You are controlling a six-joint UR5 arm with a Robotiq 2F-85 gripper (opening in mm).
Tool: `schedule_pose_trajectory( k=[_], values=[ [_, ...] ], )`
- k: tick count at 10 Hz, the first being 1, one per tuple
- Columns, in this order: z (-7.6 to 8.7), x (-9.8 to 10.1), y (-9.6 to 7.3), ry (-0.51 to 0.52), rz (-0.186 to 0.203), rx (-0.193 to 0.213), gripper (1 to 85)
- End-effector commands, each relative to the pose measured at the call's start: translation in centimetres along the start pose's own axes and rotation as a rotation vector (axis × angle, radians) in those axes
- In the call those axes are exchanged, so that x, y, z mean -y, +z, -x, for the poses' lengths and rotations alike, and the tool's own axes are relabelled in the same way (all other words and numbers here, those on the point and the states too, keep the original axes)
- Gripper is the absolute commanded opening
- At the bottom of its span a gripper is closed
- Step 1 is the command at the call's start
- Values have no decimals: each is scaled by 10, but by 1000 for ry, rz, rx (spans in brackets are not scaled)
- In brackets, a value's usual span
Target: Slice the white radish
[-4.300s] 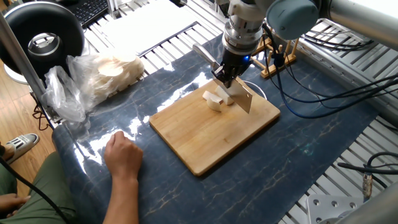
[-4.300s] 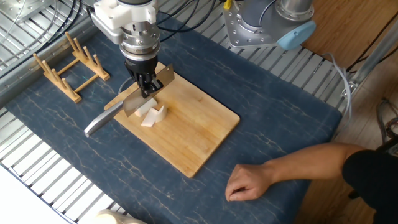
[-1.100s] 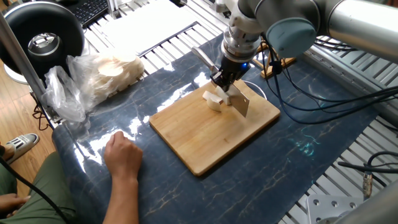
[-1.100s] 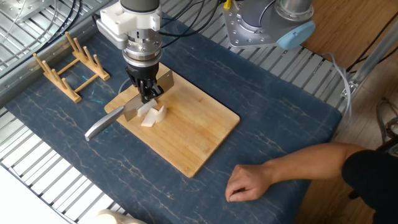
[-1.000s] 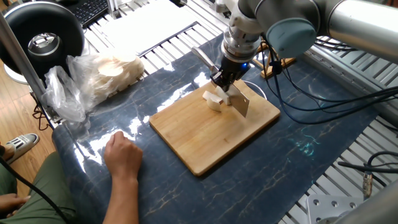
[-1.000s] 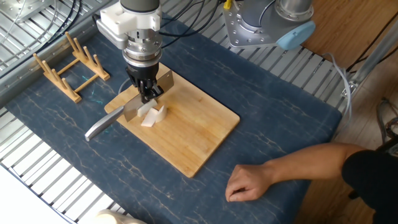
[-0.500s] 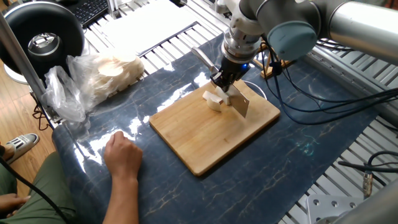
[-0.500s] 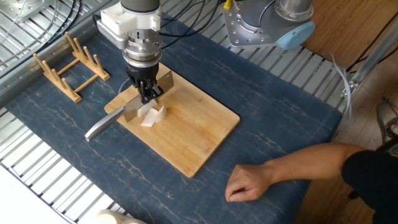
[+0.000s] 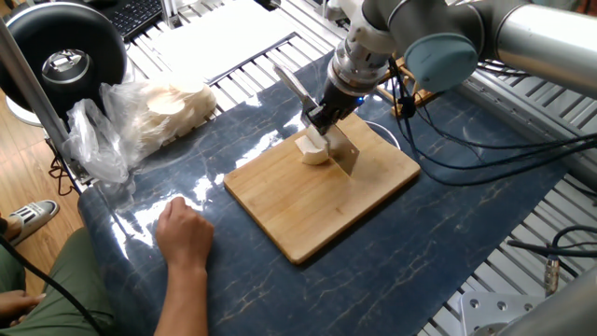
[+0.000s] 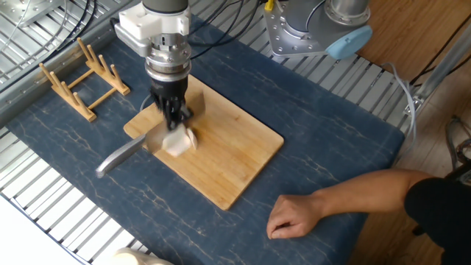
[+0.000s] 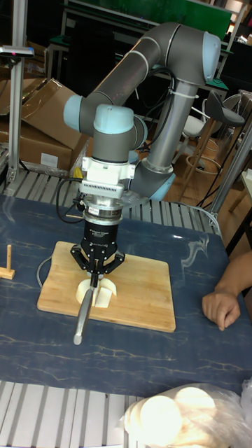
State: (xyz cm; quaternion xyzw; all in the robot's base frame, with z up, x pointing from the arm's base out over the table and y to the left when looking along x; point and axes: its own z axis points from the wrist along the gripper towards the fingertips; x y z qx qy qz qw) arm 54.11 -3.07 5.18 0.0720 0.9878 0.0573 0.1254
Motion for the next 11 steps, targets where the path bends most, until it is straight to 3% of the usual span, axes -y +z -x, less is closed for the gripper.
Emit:
schedule_pose_trajectory(
  k=[1, 4, 7, 8, 10, 11],
  values=[
    [3, -1, 0, 15, -17, 2, 10],
    [-6, 5, -9, 18, -62, -53, 10],
    [-11, -8, -16, 53, -19, -93, 10],
    [-11, -17, -18, 63, 22, -101, 10],
    [-5, -13, -11, 51, 5, -57, 10],
    [-8, -11, -14, 50, -9, -79, 10]
  ],
)
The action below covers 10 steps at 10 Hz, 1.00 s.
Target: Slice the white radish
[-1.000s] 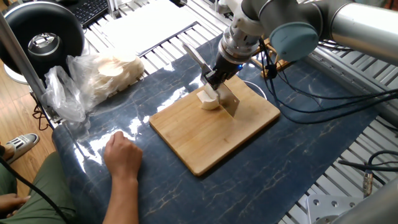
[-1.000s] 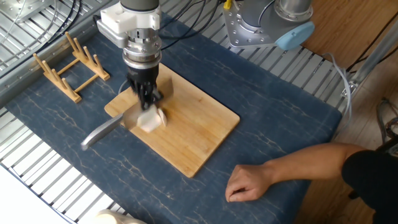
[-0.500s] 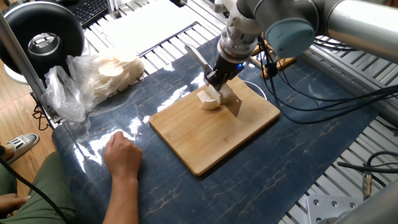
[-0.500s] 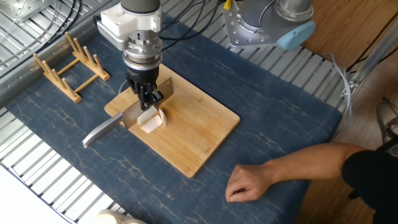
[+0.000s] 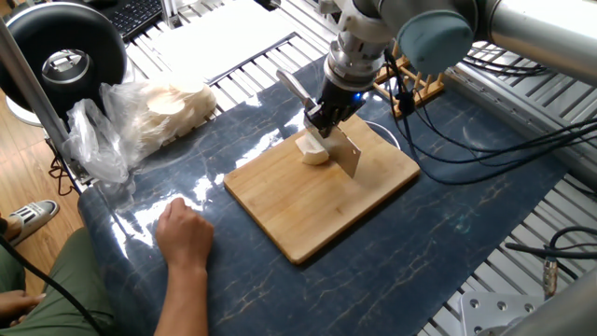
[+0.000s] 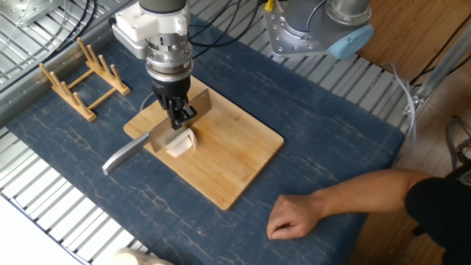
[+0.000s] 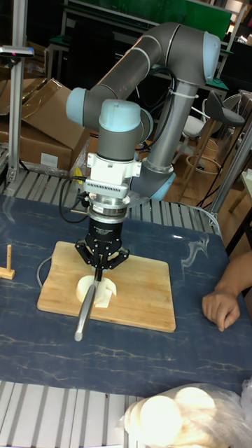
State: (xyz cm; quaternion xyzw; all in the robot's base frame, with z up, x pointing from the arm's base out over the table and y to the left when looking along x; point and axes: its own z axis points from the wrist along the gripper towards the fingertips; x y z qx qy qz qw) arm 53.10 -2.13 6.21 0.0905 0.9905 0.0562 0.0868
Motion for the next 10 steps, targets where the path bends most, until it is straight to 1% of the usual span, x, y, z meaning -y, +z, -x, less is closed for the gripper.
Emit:
schedule_pose_trajectory(
  k=[1, 2, 3, 4, 5, 6, 7, 8, 9, 10],
  values=[
    [-5, 2, -10, 9, -16, -49, 10],
    [-7, 1, -15, 17, -23, -73, 10],
    [-8, 4, -19, 16, -39, -93, 10],
    [-11, 3, -26, 18, -31, -125, 10],
    [-11, 3, -29, 19, -28, -136, 10],
    [-11, 4, -30, 16, -37, -142, 10],
    [-10, 3, -32, 21, -33, -146, 10],
    [-10, 7, -34, 12, -48, -154, 10],
    [-10, 13, -36, -4, -77, -157, 10],
    [-9, 14, -36, -6, -81, -156, 10]
  ],
)
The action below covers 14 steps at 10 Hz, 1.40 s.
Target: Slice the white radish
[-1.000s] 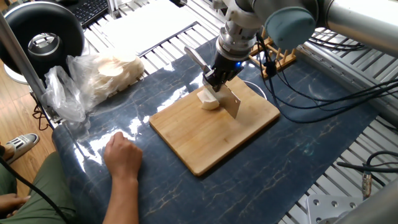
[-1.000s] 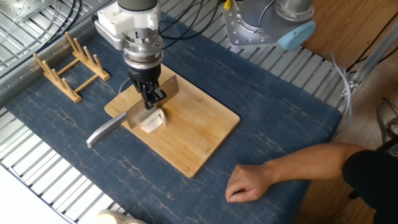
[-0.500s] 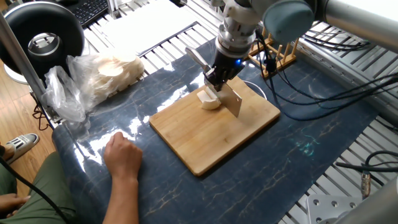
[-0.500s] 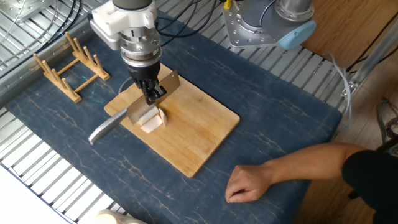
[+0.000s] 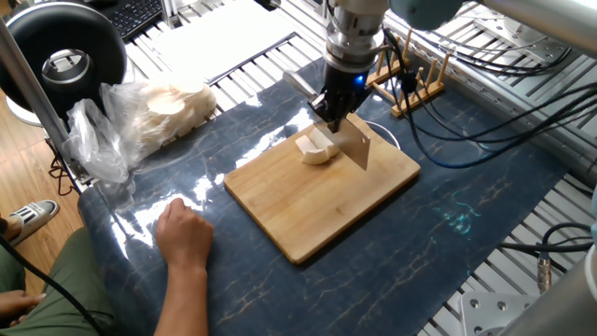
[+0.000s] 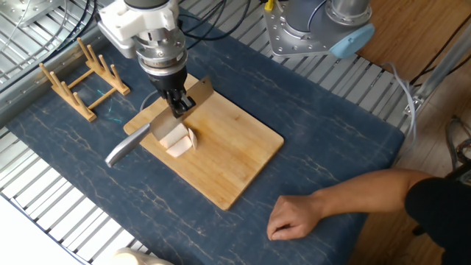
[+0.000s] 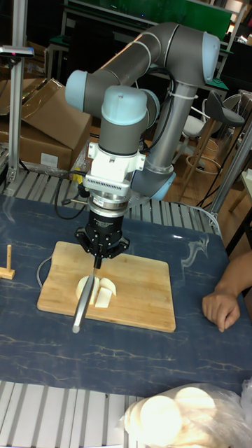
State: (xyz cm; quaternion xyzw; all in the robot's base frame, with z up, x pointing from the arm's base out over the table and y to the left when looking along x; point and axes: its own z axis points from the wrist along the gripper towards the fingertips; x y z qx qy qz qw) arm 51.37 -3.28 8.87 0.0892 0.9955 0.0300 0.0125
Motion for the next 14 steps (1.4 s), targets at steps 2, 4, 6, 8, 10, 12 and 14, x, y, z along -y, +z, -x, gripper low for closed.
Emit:
schedule_pose_trajectory(
  k=[2, 4, 6, 8, 10, 12, 14],
  values=[
    [3, 8, -9, -11, -31, -16, 10],
    [10, 9, -4, -11, -26, 17, 10],
    [11, 7, -2, -7, -18, 22, 10],
    [12, 6, 1, -7, -8, 36, 10],
    [14, 6, 4, -7, -6, 46, 10],
    [14, 6, 5, -5, -8, 51, 10],
    [15, 5, 5, 1, -6, 53, 10]
  ],
)
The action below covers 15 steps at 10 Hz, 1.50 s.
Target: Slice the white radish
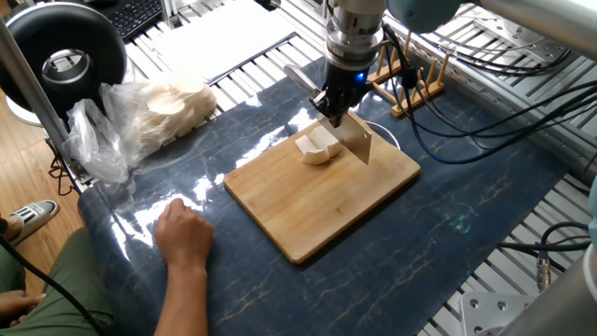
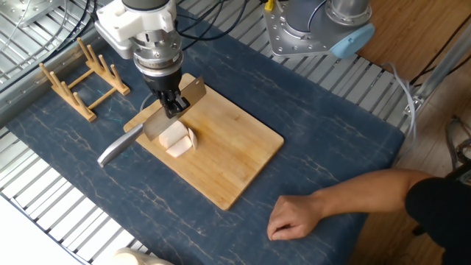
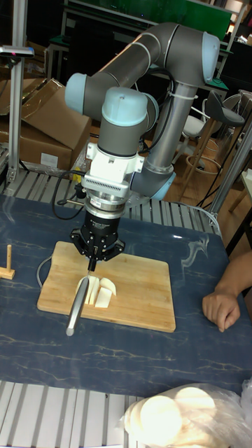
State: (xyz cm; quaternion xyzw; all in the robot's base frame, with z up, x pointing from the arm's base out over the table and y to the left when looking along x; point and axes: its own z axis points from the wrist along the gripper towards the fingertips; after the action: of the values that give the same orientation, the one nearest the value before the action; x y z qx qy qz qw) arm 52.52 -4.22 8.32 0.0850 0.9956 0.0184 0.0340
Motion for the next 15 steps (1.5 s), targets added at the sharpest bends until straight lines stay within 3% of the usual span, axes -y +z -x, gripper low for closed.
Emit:
schedule_pose_trajectory(
  k=[1, 9, 15],
  values=[
    [2, -3, 0, 13, 12, 8, 10],
    [4, -5, 2, 18, 10, 26, 10],
    [3, -4, -2, 23, -6, 13, 10]
  ],
)
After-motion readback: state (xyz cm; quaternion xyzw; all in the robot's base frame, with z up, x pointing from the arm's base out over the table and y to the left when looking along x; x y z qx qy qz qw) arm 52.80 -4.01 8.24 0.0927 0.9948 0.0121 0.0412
